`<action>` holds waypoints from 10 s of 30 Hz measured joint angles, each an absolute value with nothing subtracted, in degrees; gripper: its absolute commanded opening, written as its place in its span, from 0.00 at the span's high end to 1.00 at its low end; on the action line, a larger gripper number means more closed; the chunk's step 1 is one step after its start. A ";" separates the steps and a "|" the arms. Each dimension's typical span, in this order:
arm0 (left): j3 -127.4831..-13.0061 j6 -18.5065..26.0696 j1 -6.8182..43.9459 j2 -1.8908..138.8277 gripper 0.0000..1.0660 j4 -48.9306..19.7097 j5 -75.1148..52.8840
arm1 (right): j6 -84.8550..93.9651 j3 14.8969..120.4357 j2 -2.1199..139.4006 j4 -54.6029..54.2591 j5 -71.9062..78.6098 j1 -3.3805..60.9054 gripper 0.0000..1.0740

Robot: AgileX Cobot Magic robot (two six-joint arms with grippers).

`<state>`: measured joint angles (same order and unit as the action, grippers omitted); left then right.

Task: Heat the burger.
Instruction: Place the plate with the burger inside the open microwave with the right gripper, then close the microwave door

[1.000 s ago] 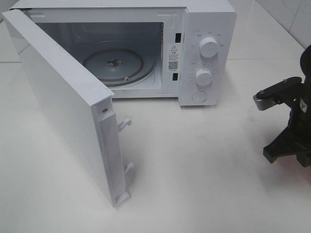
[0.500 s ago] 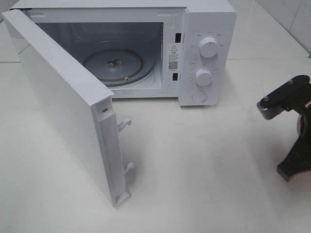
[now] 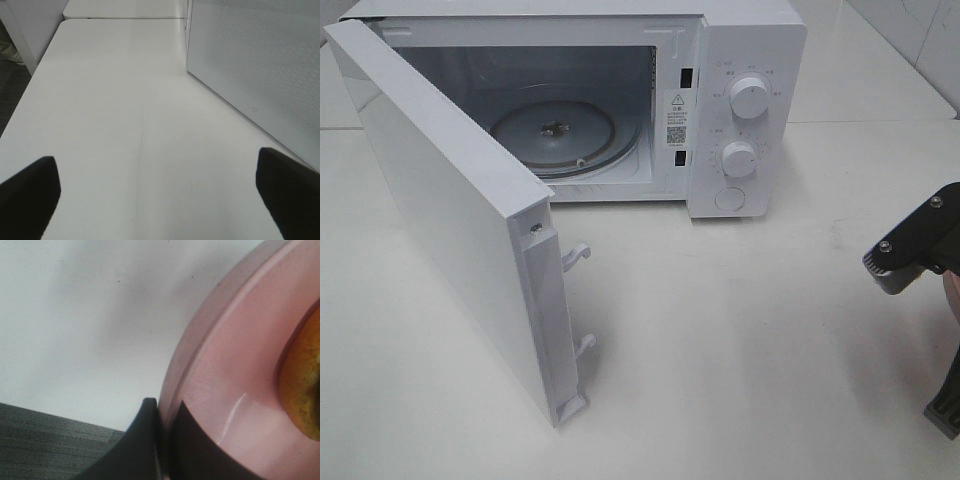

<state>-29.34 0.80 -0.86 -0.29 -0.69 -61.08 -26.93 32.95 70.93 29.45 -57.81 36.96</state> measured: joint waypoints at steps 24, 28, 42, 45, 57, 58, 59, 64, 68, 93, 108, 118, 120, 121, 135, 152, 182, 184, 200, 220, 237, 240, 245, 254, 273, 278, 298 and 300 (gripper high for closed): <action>-29.34 0.80 -0.86 -0.29 0.04 -0.69 -61.08 | -25.32 32.95 68.53 29.91 -61.13 53.63 1.00; -29.34 0.80 -0.86 -0.29 0.04 -0.69 -61.08 | -25.32 32.95 68.53 29.91 -61.13 58.61 1.00; -29.34 0.80 -0.86 -0.29 0.04 -0.69 -61.08 | -20.57 32.95 68.53 31.17 -61.13 68.47 1.00; -29.34 0.80 -0.86 -0.29 0.04 -0.69 -61.08 | -18.51 32.95 68.53 31.34 -60.79 69.21 1.00; -29.34 0.80 -0.86 -0.29 0.04 -0.69 -61.08 | -10.08 32.95 68.53 32.43 -57.01 69.61 1.00; -29.34 0.80 -0.86 -0.29 0.04 -0.69 -61.08 | -9.05 32.95 68.53 33.00 -56.72 69.67 1.00; -29.34 0.80 -0.86 -0.29 0.04 -0.69 -61.08 | -8.48 32.95 68.53 33.40 -56.55 69.67 1.00; -29.34 0.80 -0.86 -0.29 0.04 -0.69 -61.08 | -5.27 32.95 68.53 34.55 -55.63 69.67 1.00; -29.34 0.80 -0.86 -0.29 0.04 -0.69 -61.08 | -2.64 32.95 68.53 34.55 -54.43 69.67 1.00; -29.34 0.80 -0.86 -0.29 0.04 -0.69 -61.08 | 19.88 32.95 68.53 37.99 -43.20 62.57 1.00; -29.34 0.80 -0.86 -0.29 0.04 -0.69 -61.08 | 49.79 32.89 68.58 26.93 -29.28 47.04 1.00; -29.34 0.80 -0.86 -0.29 0.04 -0.69 -61.08 | 74.71 32.72 68.64 10.54 -27.39 37.93 1.00; -29.34 0.80 -0.86 -0.29 0.04 -0.69 -61.08 | 82.10 32.72 68.64 6.76 -27.39 35.81 1.00; -29.34 0.80 -0.86 -0.29 0.04 -0.69 -61.08 | 82.10 32.72 68.64 6.76 -27.39 35.81 1.00; -29.34 0.80 -0.86 -0.29 0.04 -0.69 -61.08 | 91.16 33.23 70.82 3.44 -23.20 33.58 1.00; -29.34 0.80 -0.86 -0.29 0.04 -0.69 -61.08 | 91.21 42.80 80.56 2.35 -22.98 34.49 1.00; -29.34 0.80 -0.86 -0.29 0.04 -0.69 -61.08 | 91.39 56.15 94.08 0.97 -23.38 35.41 1.00; -29.34 0.80 -0.86 -0.29 0.04 -0.69 -61.08 | 91.39 57.58 95.80 0.92 -23.66 35.41 1.00; -29.34 0.80 -0.86 -0.29 0.04 -0.69 -61.08 | 95.34 66.35 103.71 -5.16 -26.53 35.58 1.00; -29.34 0.80 -0.86 -0.29 0.04 -0.69 -61.08 | 98.49 78.09 111.96 -7.91 -29.62 35.58 1.00; -29.34 0.80 -0.86 -0.29 0.04 -0.69 -61.08 | 93.28 87.66 118.43 -4.41 -31.34 35.58 1.00; -29.34 0.80 -0.86 -0.29 0.04 -0.69 -61.08 | 92.53 89.67 119.81 -2.86 -32.43 35.58 1.00; -29.34 0.80 -0.86 -0.29 0.04 -0.69 -61.08 | 90.70 92.70 121.98 -0.63 -33.17 35.58 1.00; -29.34 0.80 -0.86 -0.29 0.04 -0.69 -61.08 | 87.95 98.26 125.76 0.74 -33.75 35.58 1.00; -29.34 0.80 -0.86 -0.29 0.04 -0.69 -61.08 | 80.44 112.36 134.36 6.36 -36.04 35.41 1.00; -29.34 0.80 -0.86 -0.29 0.04 -0.69 -61.08 | 78.90 113.79 135.91 6.65 -35.92 35.41 0.98; -29.34 0.80 -0.86 -0.29 0.04 -0.69 -61.08 | 73.74 114.02 136.54 5.39 -33.63 35.41 0.56; -29.34 0.80 -0.86 -0.29 0.04 -0.69 -61.08 | 73.57 112.24 135.96 4.18 -33.40 35.41 0.52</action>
